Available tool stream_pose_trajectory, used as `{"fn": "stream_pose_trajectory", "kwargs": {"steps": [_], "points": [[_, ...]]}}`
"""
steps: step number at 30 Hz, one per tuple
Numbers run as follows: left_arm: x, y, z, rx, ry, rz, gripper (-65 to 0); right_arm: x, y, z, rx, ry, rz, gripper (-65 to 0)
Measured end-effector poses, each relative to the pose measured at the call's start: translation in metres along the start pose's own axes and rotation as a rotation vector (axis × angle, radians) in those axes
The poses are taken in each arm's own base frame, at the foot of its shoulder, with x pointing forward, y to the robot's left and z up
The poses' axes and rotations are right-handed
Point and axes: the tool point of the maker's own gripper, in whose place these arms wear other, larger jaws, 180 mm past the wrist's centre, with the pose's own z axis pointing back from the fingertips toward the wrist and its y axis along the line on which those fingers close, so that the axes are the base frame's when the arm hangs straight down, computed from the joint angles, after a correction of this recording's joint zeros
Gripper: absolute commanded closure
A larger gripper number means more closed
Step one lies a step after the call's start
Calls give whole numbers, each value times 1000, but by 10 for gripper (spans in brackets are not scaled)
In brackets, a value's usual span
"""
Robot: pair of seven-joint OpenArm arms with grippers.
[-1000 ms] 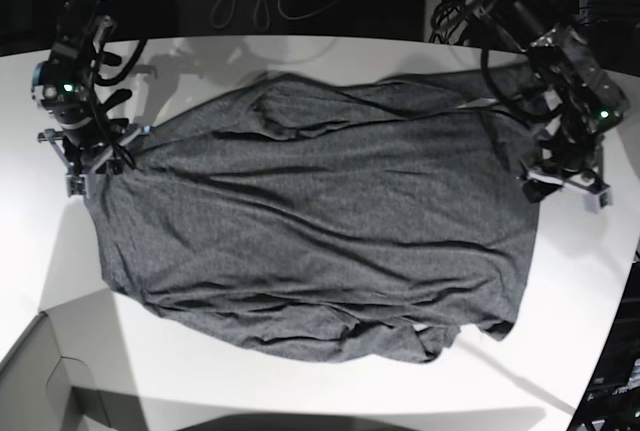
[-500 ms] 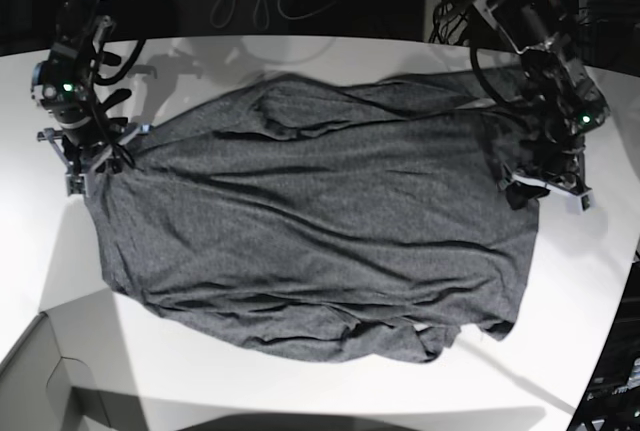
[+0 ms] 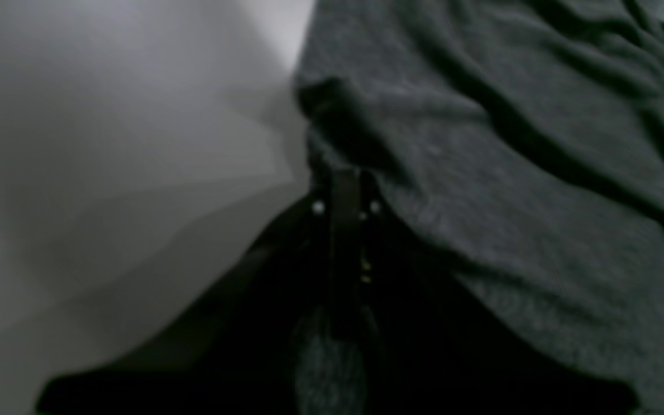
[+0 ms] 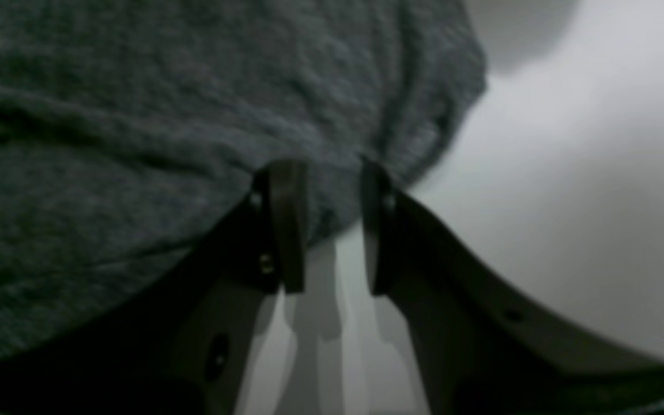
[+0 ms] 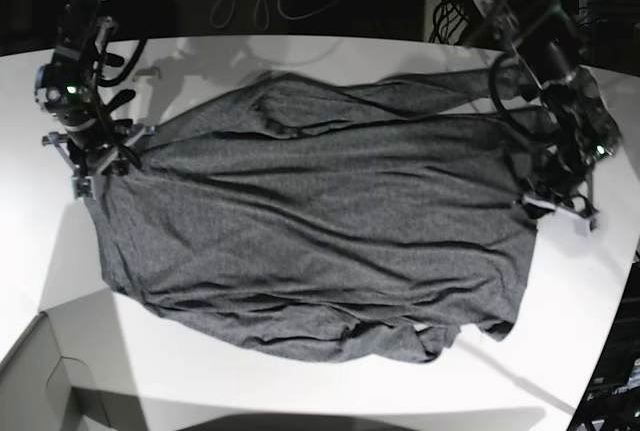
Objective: Layout the t-shirt on the table in an organized manner, then fold the t-shirt properly
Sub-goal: 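Grasp the shirt edge with the left gripper near the sleeve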
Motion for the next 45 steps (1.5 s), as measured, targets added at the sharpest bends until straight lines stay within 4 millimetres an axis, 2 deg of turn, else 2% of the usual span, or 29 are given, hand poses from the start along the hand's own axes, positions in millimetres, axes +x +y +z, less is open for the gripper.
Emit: {"fn": "stream_pose_trajectory", "kwargs": {"steps": [6,8,14,18,20,26,27,33,35,38,41,44,45], "points": [[57,-10,-2,-18,-99,-6,-1,0,-1,0,-3,1,0,-165],[70,-14,-5,-29,-113,2,-1,-1,-2,0,-4,2,0,-165],[69,-16,-14,-10,-69,-25,-1,0,-1,0,-4,1,0,-165],[93,-25,-15,-12,-145,-47,-1,0,-1,0,-4,1,0,-165],[98,-27,-15,-14,-155,-52,-2,-1,-1,0,-4,2,0,-165],[91,-23,-15,-4,-135,-57,-23,-1,-1,0,-4,2,0,-165],[92,-22,-15,-3,-137,-57,-47,-1,-1,0,-3,2,0,-165],[94,-20,-13,-3,-146,-50,-281,-1,-1,0,-4,2,0,-165],[86,-17,-10,0,-100,-48,-337,-1,-1,0,-4,2,0,-165],[90,-2,12,12,-135,11,-398,5,-2,-1,-5,-11,-2,-168],[92,24,44,67,-160,18,-404,11,-4,-1,-9,-25,-5,-171],[72,23,65,36,-158,17,-404,10,-4,0,-13,-22,-3,-172],[58,17,67,13,-151,35,-404,13,-6,2,-18,-30,2,-172]]}}
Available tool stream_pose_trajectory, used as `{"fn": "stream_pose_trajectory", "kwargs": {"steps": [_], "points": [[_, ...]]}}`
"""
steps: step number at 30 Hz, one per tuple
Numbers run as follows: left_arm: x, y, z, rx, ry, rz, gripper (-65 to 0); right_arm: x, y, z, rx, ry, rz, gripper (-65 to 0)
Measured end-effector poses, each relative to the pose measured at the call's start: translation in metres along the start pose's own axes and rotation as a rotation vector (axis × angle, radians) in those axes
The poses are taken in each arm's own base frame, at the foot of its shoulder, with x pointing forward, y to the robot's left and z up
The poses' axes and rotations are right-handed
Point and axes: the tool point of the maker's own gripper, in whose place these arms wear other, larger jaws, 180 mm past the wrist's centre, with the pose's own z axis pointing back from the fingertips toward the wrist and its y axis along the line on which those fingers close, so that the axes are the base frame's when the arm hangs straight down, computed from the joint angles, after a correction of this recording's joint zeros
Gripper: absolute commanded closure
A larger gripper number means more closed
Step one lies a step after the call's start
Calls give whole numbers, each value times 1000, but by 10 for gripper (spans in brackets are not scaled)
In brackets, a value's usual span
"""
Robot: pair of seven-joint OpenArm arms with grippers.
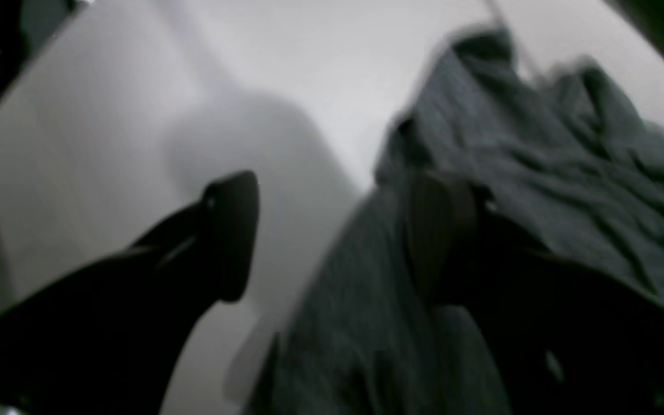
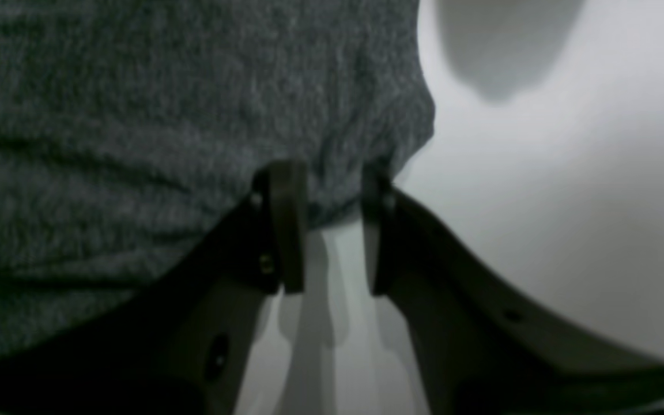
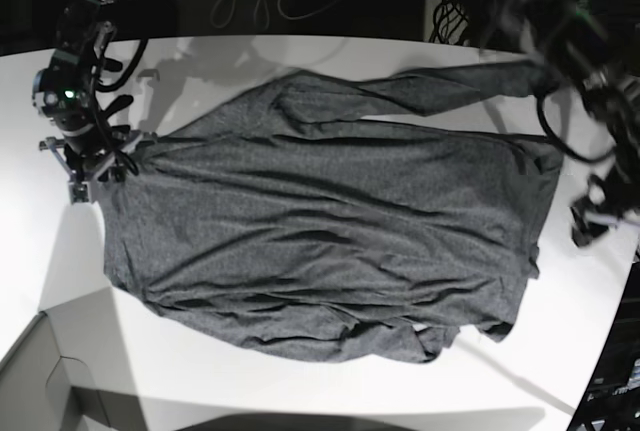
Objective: Layout the t-shirt on the table in an organized manner, then fold the t-shirt properly
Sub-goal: 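Grasp the shirt edge with the left gripper near the sleeve, then pull the shirt hem with the right gripper away from the left gripper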
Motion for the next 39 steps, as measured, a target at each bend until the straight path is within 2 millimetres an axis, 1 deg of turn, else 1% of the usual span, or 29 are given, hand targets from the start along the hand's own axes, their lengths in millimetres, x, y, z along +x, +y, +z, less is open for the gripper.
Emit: {"fn": "stream_pose_trajectory", "kwargs": {"steps": [4,5,6,8,10,12,14,17,19,21,23,26,29,31,33,35,37,39], "points": [[-73,-11,10,-22,127,65,-404,25,-2,9,-15,-69,19,-172],[-83,-13,11,-23,146,73,-404,30,-2,9,-16,-81,19,-172],[-88,-15,10,-27,151,82,-404,35,-2,9,-18,-91,20,-172],[-87,-14,7,-22,141,79,-404,45,-3,8,-20,-113,18,-172],[-95,-8,4,5,166,63,-404,51,-2,7,-17,-125,19,-172],[-98,-5,2,5,144,67,-404,59,5,5,-2,-134,43,-172],[-98,0,-1,19,133,57,-404,65,25,-1,48,-141,83,-172],[-98,4,-4,27,126,52,-404,71,56,-16,140,-122,170,-172],[-97,7,-3,27,122,47,-404,78,67,-27,171,-113,207,-172],[-96,15,-1,41,129,34,-404,88,76,-39,198,-111,216,-172],[-96,19,2,48,128,28,-404,98,79,-55,211,-94,214,-172],[-95,19,2,49,122,28,-404,121,78,-83,233,-72,165,-172],[-95,20,2,56,126,27,-404,135,75,-119,258,7,100,-169],[-96,21,2,58,127,27,-404,142,75,-134,279,2,44,-167],[-95,20,2,57,124,27,-404,140,72,-145,289,8,5,-165],[-96,21,2,58,124,28,-404,127,69,-153,298,24,-33,-148],[-96,21,2,58,125,28,-404,114,67,-156,297,22,-58,-98],[-98,22,4,60,122,30,-404,112,63,-158,292,-10,-77,-41]]}}
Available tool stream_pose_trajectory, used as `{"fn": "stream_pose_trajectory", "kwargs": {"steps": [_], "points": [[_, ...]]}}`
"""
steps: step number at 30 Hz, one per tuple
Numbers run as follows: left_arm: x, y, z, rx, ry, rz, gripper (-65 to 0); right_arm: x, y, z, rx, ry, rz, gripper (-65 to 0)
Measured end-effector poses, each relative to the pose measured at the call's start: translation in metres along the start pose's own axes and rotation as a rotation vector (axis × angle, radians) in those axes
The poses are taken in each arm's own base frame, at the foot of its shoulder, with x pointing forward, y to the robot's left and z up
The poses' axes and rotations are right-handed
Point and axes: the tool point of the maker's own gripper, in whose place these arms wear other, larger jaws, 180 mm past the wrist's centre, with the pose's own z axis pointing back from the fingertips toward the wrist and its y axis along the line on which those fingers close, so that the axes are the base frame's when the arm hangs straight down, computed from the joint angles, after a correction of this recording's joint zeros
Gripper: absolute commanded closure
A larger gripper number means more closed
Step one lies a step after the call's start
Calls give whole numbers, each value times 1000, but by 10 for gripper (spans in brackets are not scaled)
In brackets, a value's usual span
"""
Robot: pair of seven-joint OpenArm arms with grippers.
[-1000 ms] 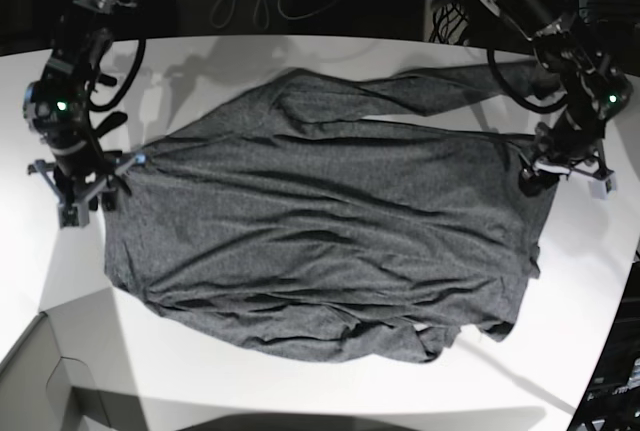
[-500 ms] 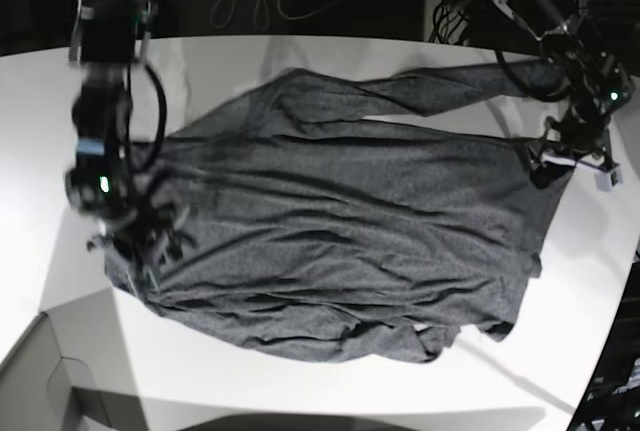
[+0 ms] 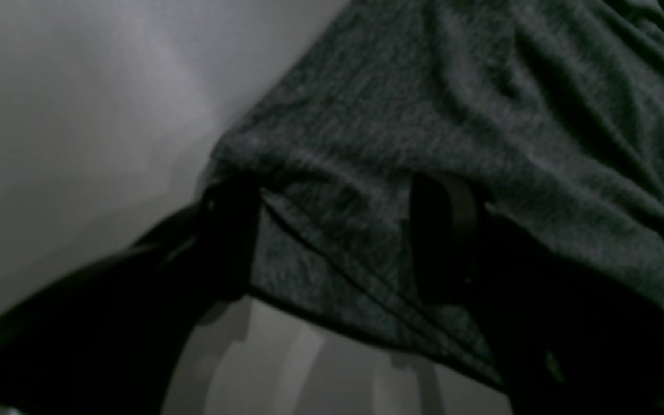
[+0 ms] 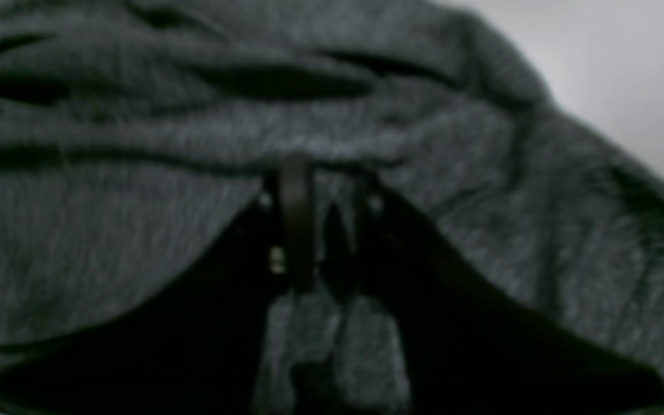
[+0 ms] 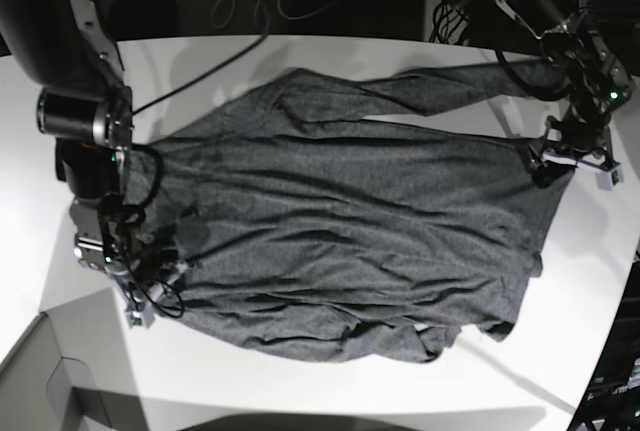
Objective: Layout the t-shirt on the table in an organized manner, then fold the t-shirt properly
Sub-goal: 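Pull the shirt hem with the right gripper away from the left gripper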
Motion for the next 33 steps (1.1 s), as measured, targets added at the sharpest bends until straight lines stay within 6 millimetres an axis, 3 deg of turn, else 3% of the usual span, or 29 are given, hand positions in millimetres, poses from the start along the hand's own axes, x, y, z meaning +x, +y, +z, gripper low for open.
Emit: {"fn": "stream_pose_trajectory", "kwargs": {"steps": [6,12,17,25,33], "points": [[-5,4,3,4,-4,3,-404,-5,-5,-2,-28,-15,128,-2],[-9,22,5,-18,-18,23,-404,-2,-55,6,-278,-78,123,0],[-7,30,5,-11,-29,24,-404,-2,-74,12,-385,-82,115,-1],[-9,32,9,-3,-31,14,-404,8,-62,9,-385,-166,134,0],[0,35,32,39,-8,16,-404,31,-57,11,-380,-241,143,0]]}}
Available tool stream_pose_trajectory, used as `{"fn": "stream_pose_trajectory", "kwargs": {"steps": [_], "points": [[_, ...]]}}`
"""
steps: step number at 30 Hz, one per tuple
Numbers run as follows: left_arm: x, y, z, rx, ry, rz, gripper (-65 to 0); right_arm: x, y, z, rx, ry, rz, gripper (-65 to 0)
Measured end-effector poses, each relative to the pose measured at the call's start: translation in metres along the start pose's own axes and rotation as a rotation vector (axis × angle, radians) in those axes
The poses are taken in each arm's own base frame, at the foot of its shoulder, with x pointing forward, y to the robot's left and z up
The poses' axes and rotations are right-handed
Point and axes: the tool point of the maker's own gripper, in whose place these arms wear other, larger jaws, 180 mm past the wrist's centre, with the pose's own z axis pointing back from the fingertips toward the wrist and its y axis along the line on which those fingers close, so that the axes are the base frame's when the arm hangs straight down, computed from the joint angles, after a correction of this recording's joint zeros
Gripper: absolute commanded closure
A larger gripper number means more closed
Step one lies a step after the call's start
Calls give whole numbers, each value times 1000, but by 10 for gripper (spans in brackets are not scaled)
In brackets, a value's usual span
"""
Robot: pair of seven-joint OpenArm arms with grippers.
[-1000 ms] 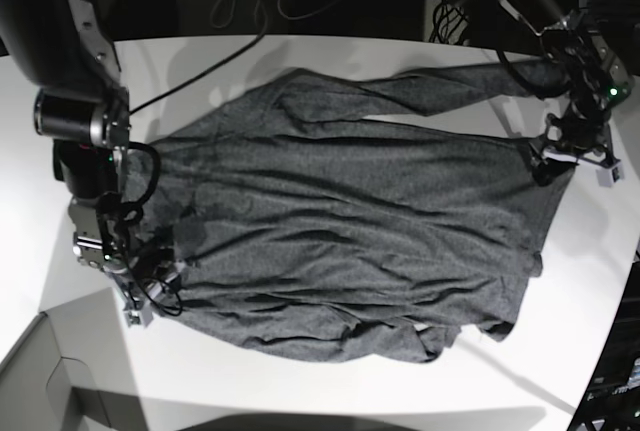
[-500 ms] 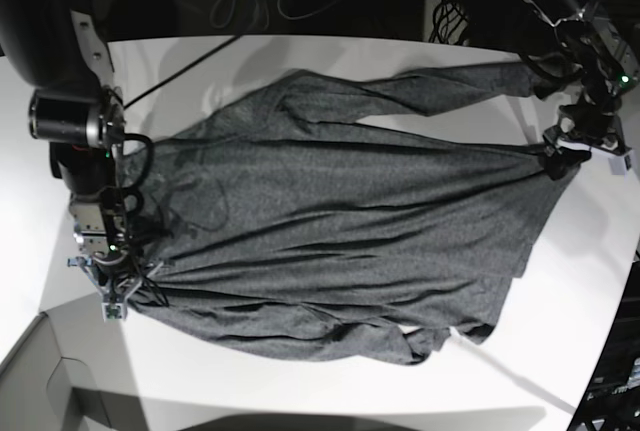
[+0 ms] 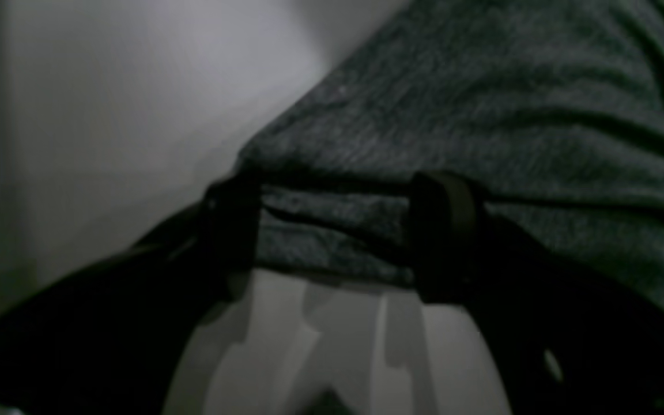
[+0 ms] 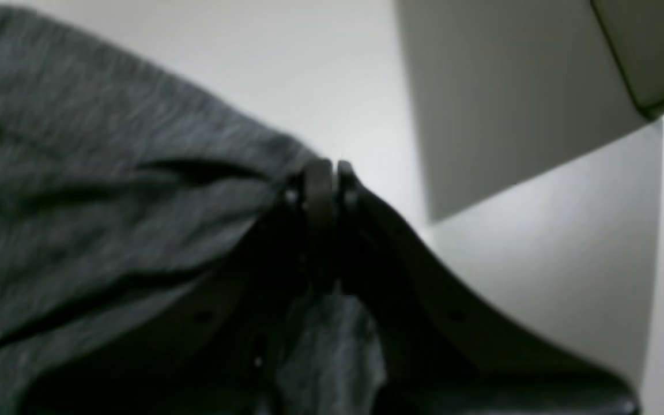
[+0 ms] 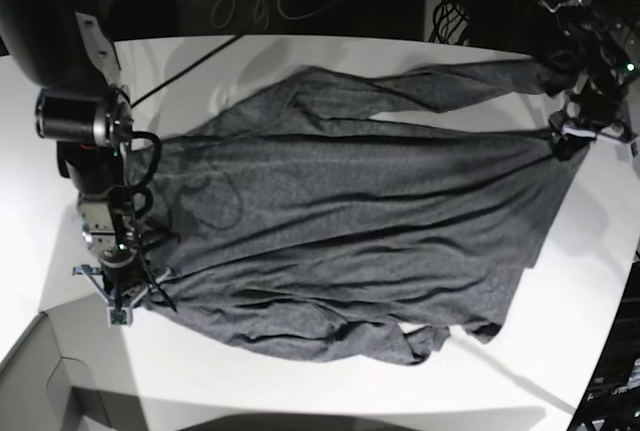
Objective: Layout the t-shirt on the table in an organized manner, then fold the t-shirt properly
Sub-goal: 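Pull the shirt hem with the right gripper away from the left gripper, then regrasp the shirt sides with both grippers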
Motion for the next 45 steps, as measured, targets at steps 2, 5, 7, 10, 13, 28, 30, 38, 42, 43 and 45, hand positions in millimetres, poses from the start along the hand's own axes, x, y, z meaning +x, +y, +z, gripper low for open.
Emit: {"fn": "stream_pose_trajectory", "kwargs": {"steps": [2,5,7,10,13,28,30,38,42,43,45], "points": [[13,-9,3,-32,-43,13,-405,8,7,-1,9,0,-3,0],[39,-31,7,-95,-119,1,-405,16,14,1,22,14,0,0],[56,-43,13,-131,-172,-10,-406,16,12,10,43,16,-33,0],[63,-49,16,-148,-196,-9,-407,15,-5,31,38,-1,-60,0],[71,-58,14,-173,-210,6,-407,31,-13,53,10,-19,-29,0],[136,-238,-114,-313,-77,-397,-297,-41,37,162,101,167,-32,0],[115,-240,-135,-297,18,-451,-129,-56,39,175,105,192,-25,0],[124,-205,-163,-103,-65,-309,0,-53,37,194,100,168,-8,0],[103,-182,-166,-61,-32,-306,-2,-64,52,204,164,190,30,0],[93,-181,-168,-63,-11,-303,-2,-65,63,207,209,189,48,0],[77,-183,-169,-68,15,-302,-2,-68,83,212,274,191,48,0]]}}
